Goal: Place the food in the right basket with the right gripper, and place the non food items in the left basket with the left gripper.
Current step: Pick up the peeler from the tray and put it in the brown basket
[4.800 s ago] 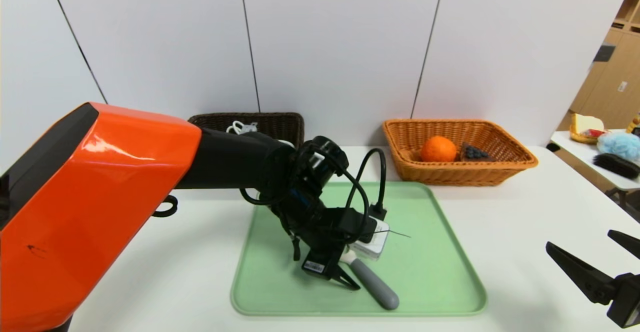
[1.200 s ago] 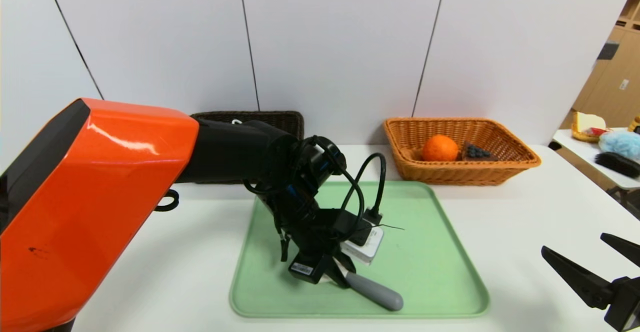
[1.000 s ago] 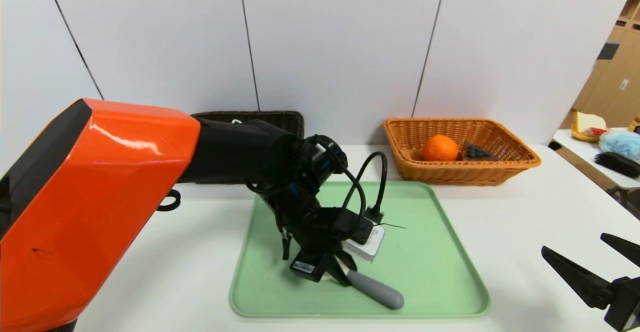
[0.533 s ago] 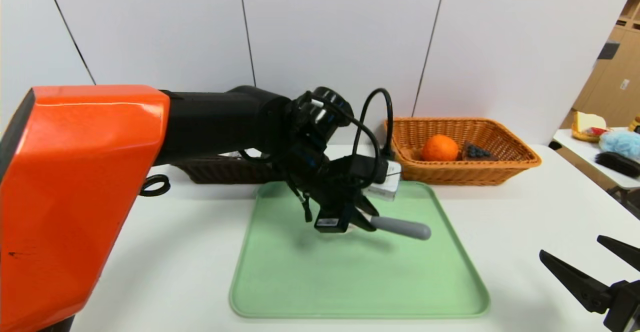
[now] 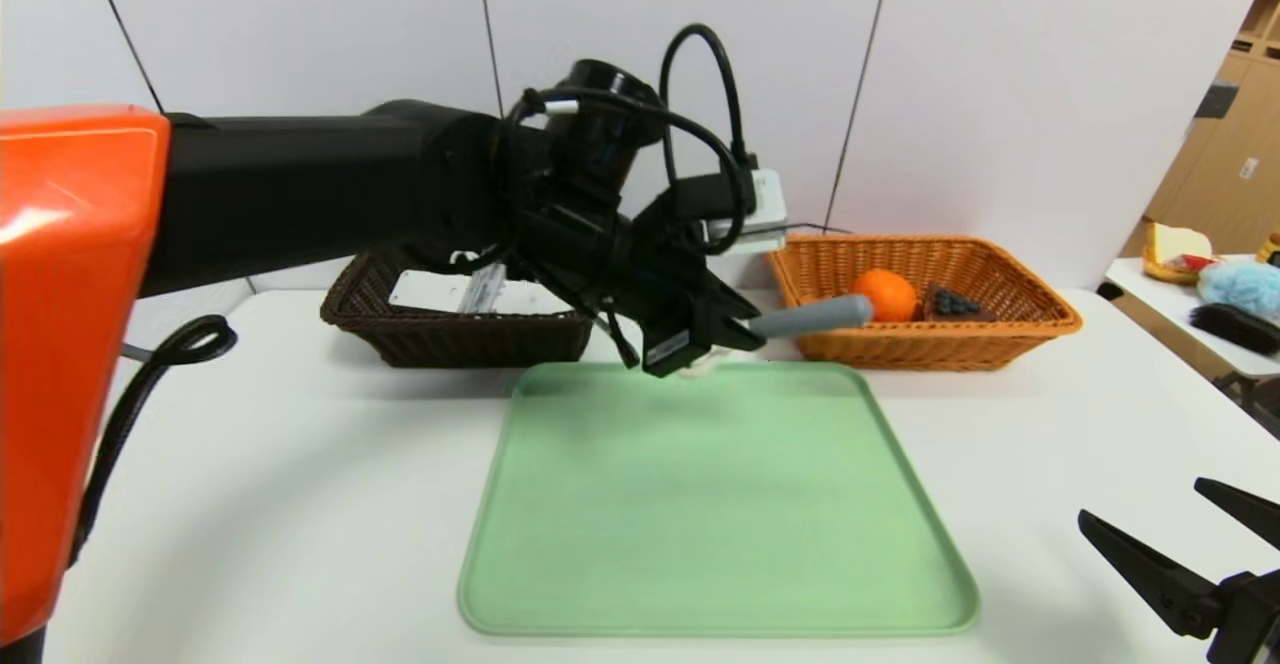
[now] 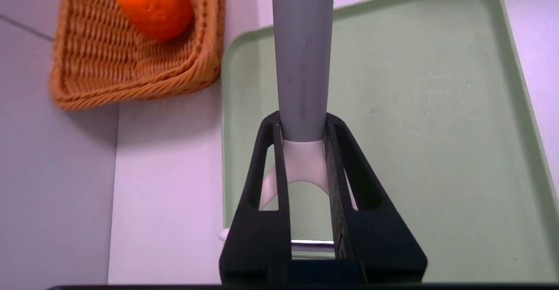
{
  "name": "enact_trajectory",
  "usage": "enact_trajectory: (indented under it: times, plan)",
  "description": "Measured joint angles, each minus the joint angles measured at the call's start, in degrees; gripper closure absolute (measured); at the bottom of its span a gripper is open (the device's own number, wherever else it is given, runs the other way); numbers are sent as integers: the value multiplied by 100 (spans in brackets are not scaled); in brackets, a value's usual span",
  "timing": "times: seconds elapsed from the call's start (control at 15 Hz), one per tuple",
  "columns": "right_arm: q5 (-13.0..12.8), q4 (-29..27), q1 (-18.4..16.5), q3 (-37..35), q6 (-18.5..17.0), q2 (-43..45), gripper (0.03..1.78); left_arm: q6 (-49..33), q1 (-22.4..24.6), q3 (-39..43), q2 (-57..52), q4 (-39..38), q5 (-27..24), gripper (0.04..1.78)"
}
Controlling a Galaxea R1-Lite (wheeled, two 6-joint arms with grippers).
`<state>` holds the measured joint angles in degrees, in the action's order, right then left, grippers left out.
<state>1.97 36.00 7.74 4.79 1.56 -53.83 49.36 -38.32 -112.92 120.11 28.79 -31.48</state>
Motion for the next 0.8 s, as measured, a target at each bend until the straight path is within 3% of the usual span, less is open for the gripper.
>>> enact_trajectory:
  times: [0.27,0.6,0.8]
  plan:
    - [9,-4,5,9,98,-11,11,-1136,616,29,-518,-5,238,153]
    - [9,-9,5,5,210,-11,11,-2861,1582,256,-1074,-429,1182,153]
    - [17,-9,5,6,288,-13,11,-3274,2093,1058,-1223,-1165,1840,153]
